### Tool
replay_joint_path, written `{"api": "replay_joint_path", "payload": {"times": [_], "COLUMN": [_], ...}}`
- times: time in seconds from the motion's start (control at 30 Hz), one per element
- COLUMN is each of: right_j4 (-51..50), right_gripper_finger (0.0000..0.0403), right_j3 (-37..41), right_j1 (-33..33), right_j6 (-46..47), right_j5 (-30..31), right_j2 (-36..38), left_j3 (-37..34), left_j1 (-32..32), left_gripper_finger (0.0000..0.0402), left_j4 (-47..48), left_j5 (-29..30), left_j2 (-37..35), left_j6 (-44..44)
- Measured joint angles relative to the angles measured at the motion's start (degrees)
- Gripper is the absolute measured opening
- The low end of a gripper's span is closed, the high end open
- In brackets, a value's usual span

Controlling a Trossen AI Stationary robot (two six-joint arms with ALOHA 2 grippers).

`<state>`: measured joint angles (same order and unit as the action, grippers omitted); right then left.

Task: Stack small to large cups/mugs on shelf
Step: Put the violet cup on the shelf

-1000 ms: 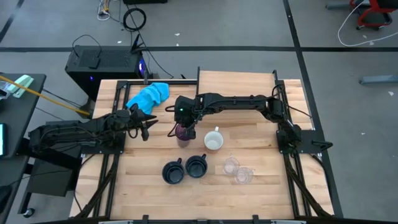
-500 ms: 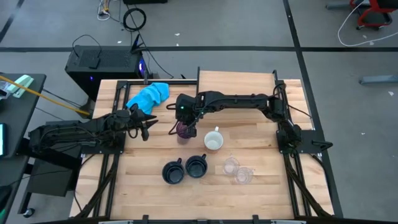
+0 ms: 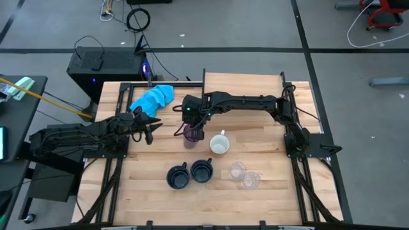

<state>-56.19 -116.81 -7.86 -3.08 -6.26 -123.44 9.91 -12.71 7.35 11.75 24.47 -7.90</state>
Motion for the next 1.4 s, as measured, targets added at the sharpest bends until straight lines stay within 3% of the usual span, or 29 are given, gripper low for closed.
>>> {"api": "replay_joint_path", "payload": {"times": [1.4], "right_j4": [-22.38], "right_gripper_finger": [0.0007], "right_j3": [-16.28], "right_j1": [-0.39], "right_j6": [-1.02], "right_j5": [0.22], "right_j2": [0.0], "left_j3": [0.0], "left_j1": [-0.02], "left_gripper_finger": [0.0138], "left_j4": [-0.13], "left_j5": [0.04], "left_j2": [0.01], "left_j6": [0.15]}}
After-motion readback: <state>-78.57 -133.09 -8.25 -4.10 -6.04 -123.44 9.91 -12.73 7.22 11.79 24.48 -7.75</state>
